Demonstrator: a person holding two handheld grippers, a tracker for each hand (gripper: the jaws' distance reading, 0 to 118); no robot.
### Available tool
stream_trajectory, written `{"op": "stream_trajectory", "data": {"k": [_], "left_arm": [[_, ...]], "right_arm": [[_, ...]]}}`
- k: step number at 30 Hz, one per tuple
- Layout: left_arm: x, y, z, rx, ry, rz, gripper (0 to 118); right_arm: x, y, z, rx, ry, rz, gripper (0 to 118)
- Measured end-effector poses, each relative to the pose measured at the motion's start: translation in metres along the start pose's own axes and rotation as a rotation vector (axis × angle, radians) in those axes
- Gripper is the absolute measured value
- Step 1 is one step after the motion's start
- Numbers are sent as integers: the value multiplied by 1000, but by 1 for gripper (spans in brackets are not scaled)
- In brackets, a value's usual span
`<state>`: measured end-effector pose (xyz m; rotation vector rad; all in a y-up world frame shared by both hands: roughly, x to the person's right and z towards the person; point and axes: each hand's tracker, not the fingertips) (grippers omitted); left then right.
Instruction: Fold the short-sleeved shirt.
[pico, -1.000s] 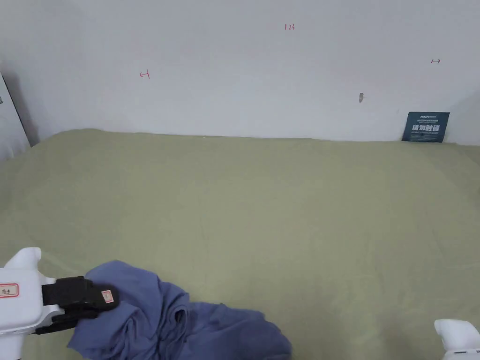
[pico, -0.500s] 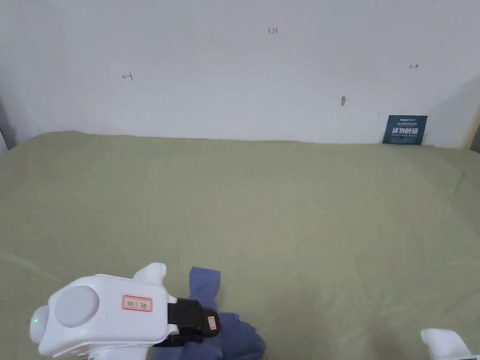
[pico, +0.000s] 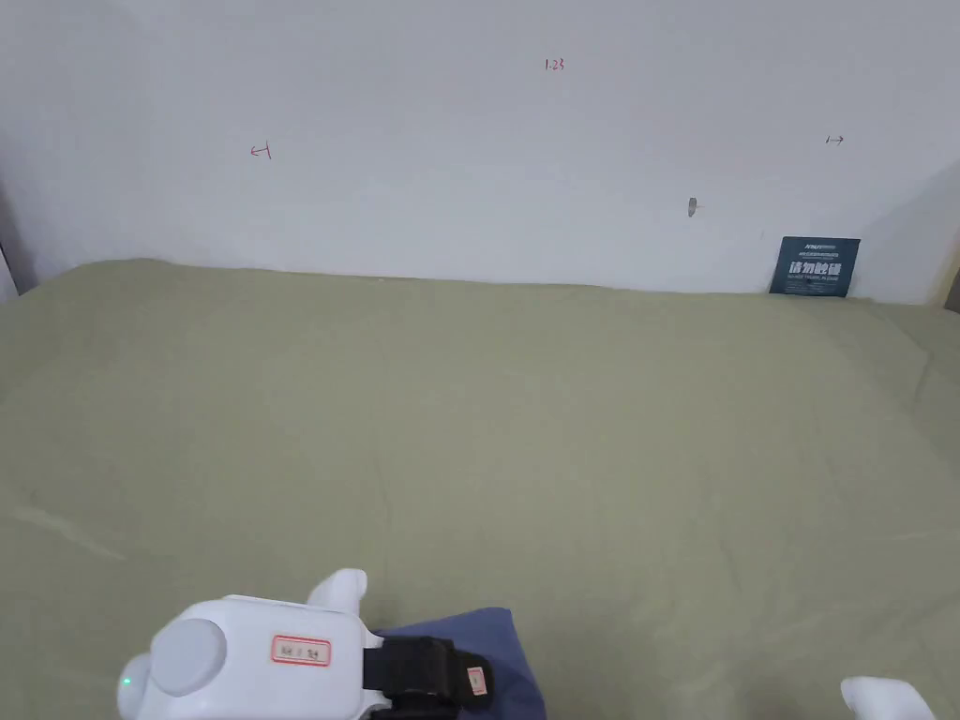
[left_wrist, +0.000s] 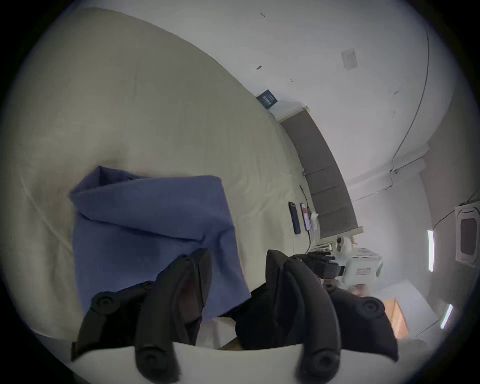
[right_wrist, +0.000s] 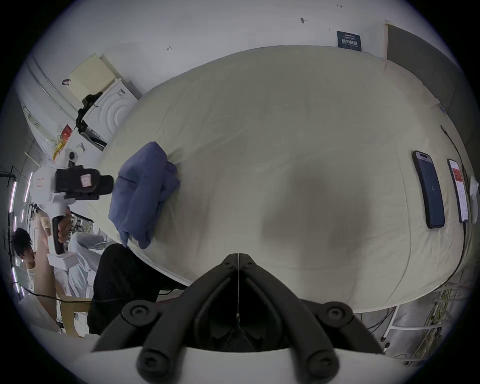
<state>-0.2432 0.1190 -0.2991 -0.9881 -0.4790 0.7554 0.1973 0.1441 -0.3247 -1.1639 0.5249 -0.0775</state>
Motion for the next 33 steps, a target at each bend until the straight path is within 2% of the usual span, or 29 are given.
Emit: {"op": "stream_trajectory", "data": {"k": [1,2,3,4,6,7,8,9,12,14,15,18,20,21,23,26,27,28,29,30,33], "left_arm": [[2,-1,-10,-26,-49,32,26],[-3,-4,-22,-50,-95,46,18],[-6,-9,-35,-67,-128,56,15],[-12,-15,-49,-71,-102,77,15],[-36,-27,-83,-149,-29,123,2],[-48,-37,-98,-206,57,150,0],[-57,-46,-103,-211,34,158,0],[-46,-51,-94,-82,-141,163,0],[-37,-46,-83,-126,-64,190,0],[-23,-44,-58,-111,-27,126,0],[-14,-38,-43,-82,-56,93,0],[-11,-23,10,44,-112,115,0],[-18,-12,43,128,-20,114,0],[-36,-3,59,150,42,108,0],[-58,1,79,156,138,136,0],[-90,-4,101,148,143,173,0],[-101,-6,105,146,140,192,0],[-107,-9,106,145,140,219,0],[-103,-15,106,149,148,224,0],[-107,-17,106,150,147,225,0],[-116,-21,104,136,58,224,0]], "right_arm": [[-2,1,-1,1,8,-4,0],[-3,1,-2,0,17,-5,0],[-6,1,-3,-1,24,-4,0],[-8,2,-5,-2,29,-1,0],[-11,3,-11,-8,33,5,0],[-13,4,-14,-12,30,7,0],[-15,4,-15,-15,29,8,0],[-17,5,-17,-17,32,10,0],[-24,9,-23,-20,53,6,0],[-34,17,-29,-24,80,1,0],[-43,22,-31,-9,103,8,0],[-72,37,-45,26,210,28,0],[-96,49,-60,3,259,49,0],[-111,56,-68,-4,242,77,0],[-139,66,-85,-26,254,172,0],[-158,77,-121,-79,313,131,0],[-161,79,-134,-104,289,94,0],[-162,79,-148,-125,238,92,0],[-160,76,-161,-148,154,76,0],[-156,72,-173,-159,143,43,0],[-128,63,-171,-95,314,-144,0]]}}
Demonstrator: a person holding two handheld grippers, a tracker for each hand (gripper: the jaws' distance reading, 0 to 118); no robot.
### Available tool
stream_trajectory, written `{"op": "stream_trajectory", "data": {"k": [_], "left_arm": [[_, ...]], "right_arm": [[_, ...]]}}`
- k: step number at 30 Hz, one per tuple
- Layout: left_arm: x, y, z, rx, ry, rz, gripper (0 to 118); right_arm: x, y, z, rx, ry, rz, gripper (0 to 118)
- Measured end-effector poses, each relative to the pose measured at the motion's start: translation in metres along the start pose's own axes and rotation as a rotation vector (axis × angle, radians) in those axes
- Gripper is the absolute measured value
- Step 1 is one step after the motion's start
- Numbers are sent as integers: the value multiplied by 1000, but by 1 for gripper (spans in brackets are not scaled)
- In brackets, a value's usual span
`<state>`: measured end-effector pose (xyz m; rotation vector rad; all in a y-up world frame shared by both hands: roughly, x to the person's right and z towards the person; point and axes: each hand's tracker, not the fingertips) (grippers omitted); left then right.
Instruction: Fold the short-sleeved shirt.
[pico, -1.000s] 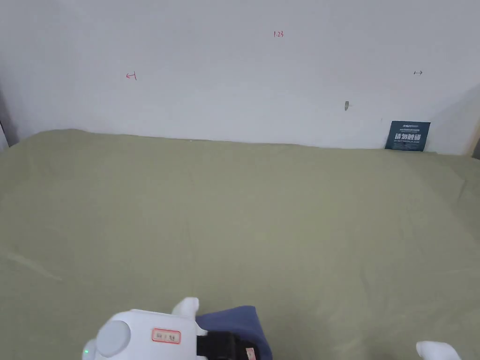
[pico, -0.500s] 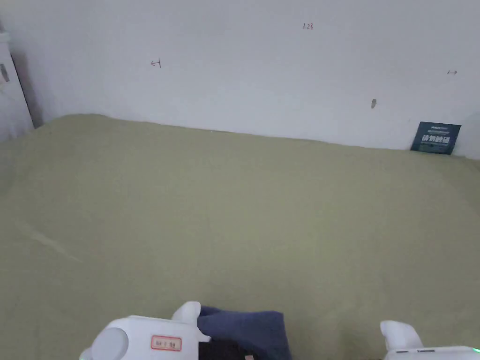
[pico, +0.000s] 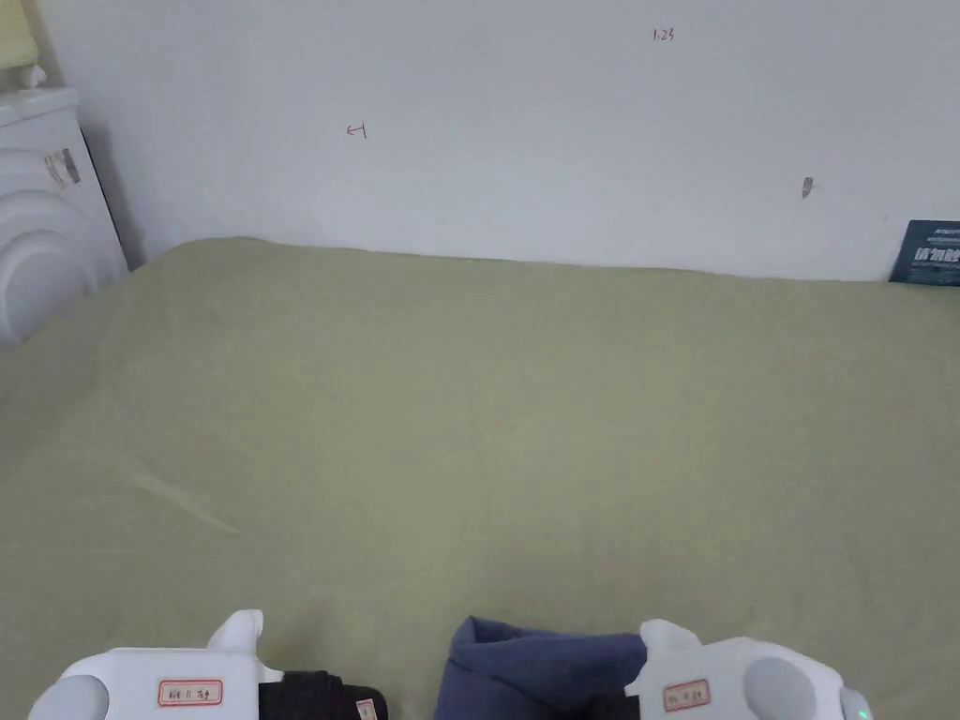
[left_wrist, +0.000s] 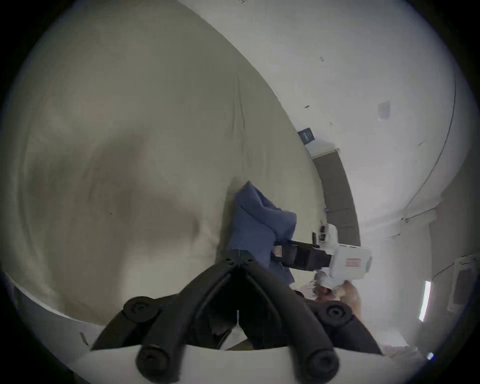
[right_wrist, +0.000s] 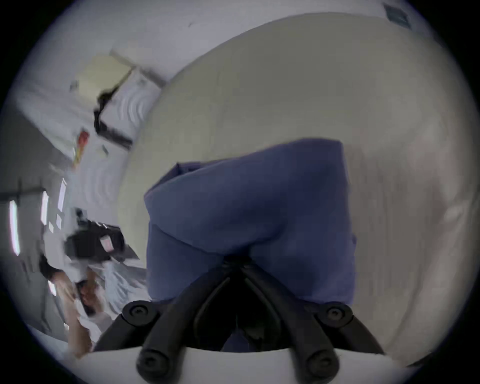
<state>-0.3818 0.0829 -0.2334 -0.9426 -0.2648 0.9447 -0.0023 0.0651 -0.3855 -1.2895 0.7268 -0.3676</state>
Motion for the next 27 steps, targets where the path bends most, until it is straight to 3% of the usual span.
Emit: {"op": "stream_trajectory", "data": {"k": [4,5,6,7,8,9,15,17,18,19,20,22,24,27], "left_arm": [[-1,2,-7,-42,-31,-31,1],[-2,4,-11,-55,-38,-46,7],[-2,6,-17,-66,-44,-54,26],[-1,7,-23,-71,-42,-61,73],[-1,9,-31,-89,-51,-68,104],[2,8,-40,-107,-63,-67,116],[2,3,-93,-209,-263,-70,115],[9,2,-104,-248,-242,-62,111],[14,-1,-106,-241,-242,-62,101],[18,-3,-106,-239,-239,-61,70],[18,-4,-105,-231,-170,-77,31],[17,-8,-107,-217,-46,-143,26],[-5,-2,-101,-224,-175,-31,26],[-4,1,-96,-199,-146,-92,26]], "right_arm": [[15,-5,7,10,16,20,0],[12,-6,8,12,18,22,0],[12,-6,7,15,15,28,0],[11,-6,7,16,12,29,0],[11,-6,7,17,9,32,0],[9,-6,6,17,7,40,0],[11,-7,7,27,19,34,0],[10,-7,8,29,19,29,0],[7,-8,10,30,14,28,0],[4,-8,11,33,-1,33,0],[1,-8,13,37,-22,41,0],[-6,-8,16,40,-76,73,0],[-15,-9,17,46,-96,93,0],[-32,-12,18,65,-166,129,0]]}}
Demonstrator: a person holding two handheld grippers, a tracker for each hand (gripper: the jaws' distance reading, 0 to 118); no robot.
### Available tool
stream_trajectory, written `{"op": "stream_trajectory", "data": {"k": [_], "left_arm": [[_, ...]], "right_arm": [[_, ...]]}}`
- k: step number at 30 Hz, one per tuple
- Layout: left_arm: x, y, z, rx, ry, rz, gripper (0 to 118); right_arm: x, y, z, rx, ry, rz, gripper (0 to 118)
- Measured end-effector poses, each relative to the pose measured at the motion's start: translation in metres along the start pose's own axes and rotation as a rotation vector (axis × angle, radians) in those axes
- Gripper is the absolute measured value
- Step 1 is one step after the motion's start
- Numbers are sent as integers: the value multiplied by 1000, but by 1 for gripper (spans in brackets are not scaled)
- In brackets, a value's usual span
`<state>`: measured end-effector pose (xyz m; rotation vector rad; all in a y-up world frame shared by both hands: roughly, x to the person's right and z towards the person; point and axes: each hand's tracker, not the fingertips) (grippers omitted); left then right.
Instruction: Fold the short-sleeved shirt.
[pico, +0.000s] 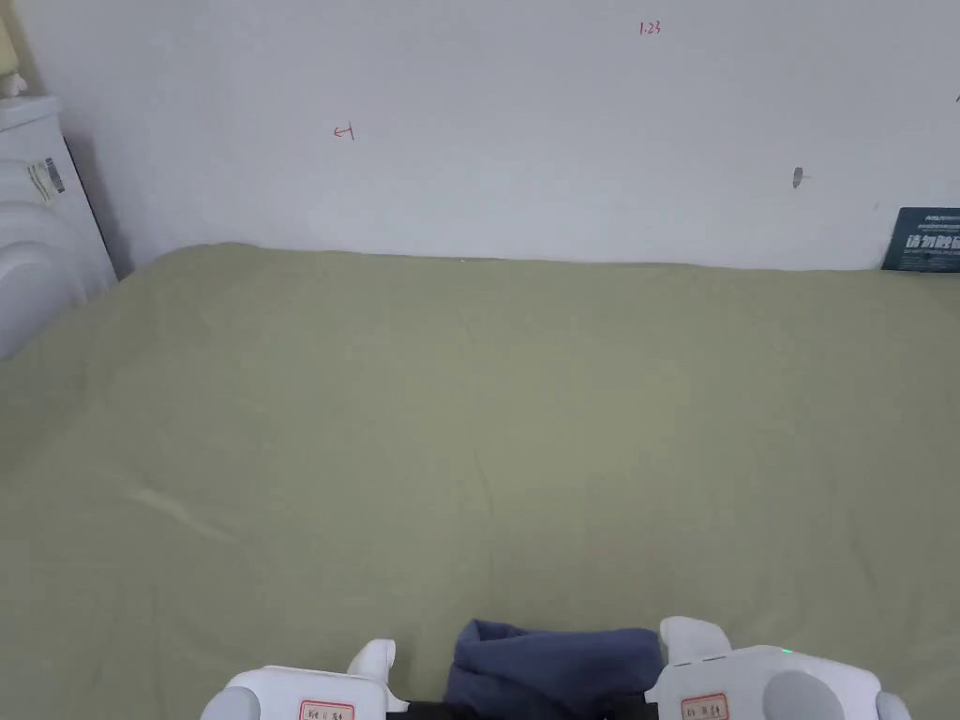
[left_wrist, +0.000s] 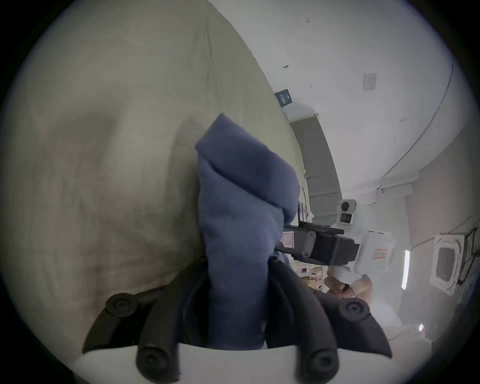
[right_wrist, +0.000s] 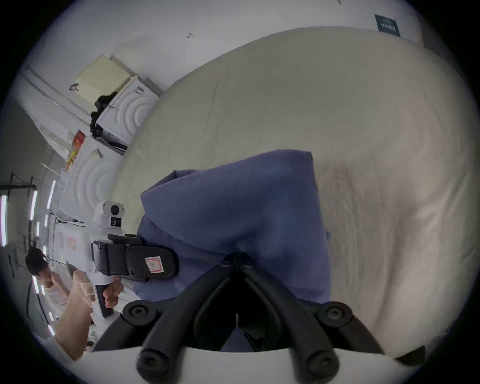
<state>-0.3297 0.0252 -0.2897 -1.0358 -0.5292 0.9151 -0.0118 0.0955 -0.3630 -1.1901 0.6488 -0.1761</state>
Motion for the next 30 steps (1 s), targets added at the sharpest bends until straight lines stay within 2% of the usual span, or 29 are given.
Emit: {"op": "stream_trajectory", "data": {"k": [3,6,9,11,14,17,21,25,30], "left_arm": [[-1,6,11,-7,-15,-13,26],[-10,17,43,8,35,-51,26],[-26,30,85,27,88,-46,26],[-37,41,116,28,130,-52,26],[-52,59,170,65,218,-65,26],[-68,70,224,109,277,-19,26],[-104,85,296,121,377,5,26],[-133,98,351,146,454,44,26],[-158,102,387,160,518,78,26]], "right_arm": [[-22,0,5,33,-68,40,0],[-50,1,13,91,-120,49,0],[-92,2,13,136,-234,95,0],[-121,4,4,136,-265,98,0],[-162,10,-22,143,-215,90,0],[-212,17,-59,139,-206,85,0],[-280,28,-112,105,-98,61,0],[-348,29,-152,78,-15,98,0],[-400,29,-193,63,38,133,0]]}}
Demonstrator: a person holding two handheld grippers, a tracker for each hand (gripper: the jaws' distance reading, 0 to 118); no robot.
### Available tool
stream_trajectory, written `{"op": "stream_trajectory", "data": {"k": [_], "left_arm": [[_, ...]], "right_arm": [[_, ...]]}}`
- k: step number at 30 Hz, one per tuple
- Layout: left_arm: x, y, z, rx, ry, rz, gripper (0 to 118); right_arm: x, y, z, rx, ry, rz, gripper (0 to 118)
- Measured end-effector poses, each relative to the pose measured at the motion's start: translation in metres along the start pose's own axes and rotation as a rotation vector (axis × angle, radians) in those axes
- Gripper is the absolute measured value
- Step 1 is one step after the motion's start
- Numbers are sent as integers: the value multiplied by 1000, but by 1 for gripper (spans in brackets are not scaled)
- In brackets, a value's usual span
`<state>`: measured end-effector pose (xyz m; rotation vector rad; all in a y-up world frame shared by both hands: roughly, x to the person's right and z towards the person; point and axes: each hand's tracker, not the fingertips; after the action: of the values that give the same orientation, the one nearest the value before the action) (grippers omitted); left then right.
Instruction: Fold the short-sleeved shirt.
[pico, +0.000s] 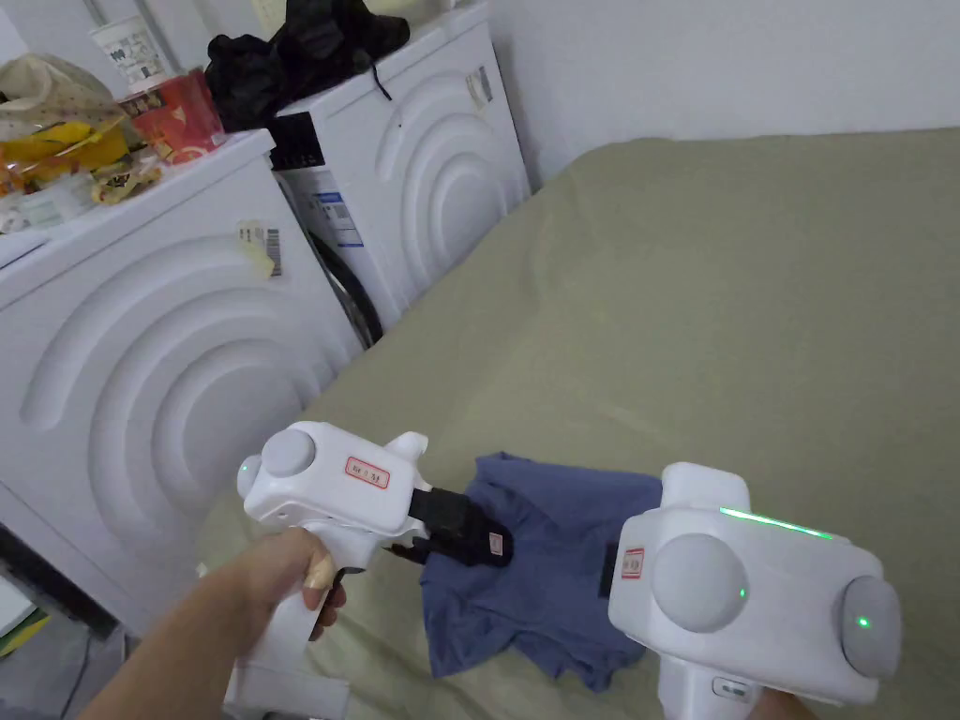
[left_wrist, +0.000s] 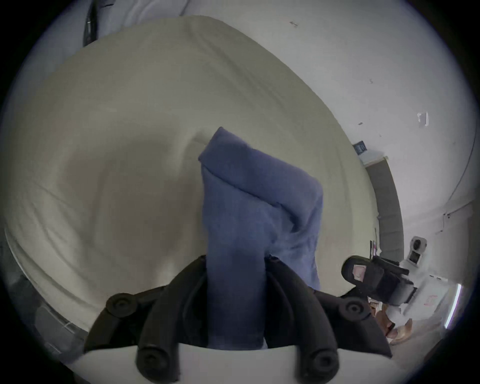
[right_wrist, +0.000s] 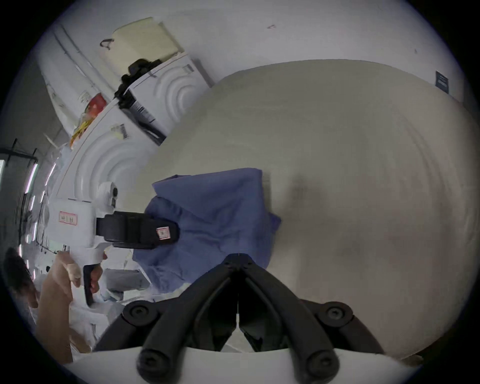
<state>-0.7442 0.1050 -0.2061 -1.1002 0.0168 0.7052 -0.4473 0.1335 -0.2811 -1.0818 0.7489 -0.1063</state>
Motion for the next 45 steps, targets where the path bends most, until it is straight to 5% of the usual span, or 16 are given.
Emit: {"op": "stream_trajectory", "data": {"k": [5,6,7,8,9,12,16,23,28,35,41,45], "left_arm": [[-30,9,2,5,-35,38,30],[-26,9,4,10,7,11,44],[-4,-3,9,39,132,-37,77],[4,-7,14,50,199,-55,96],[3,-7,25,58,248,-64,101],[13,-17,62,172,338,44,86],[58,-49,88,371,346,155,5],[194,-109,9,358,343,-21,0],[302,-148,-73,335,167,-126,0],[451,-202,-156,307,114,-302,0],[500,-246,-165,392,67,-353,0],[507,-251,-156,494,159,-427,0]], "right_arm": [[-13,-3,-20,-35,36,18,0],[-11,-3,-21,-41,43,19,0],[-6,-4,-19,-42,42,19,0],[-1,-5,-17,-45,33,19,0],[6,-5,-14,-48,23,24,0],[28,-6,2,-51,4,58,0],[65,-8,37,-6,-73,155,0],[156,-12,126,85,-131,122,0],[237,-24,204,178,-254,88,0],[378,-62,303,241,-475,6,0],[460,-105,362,265,-715,41,0],[473,-114,381,321,-682,-44,0]]}}
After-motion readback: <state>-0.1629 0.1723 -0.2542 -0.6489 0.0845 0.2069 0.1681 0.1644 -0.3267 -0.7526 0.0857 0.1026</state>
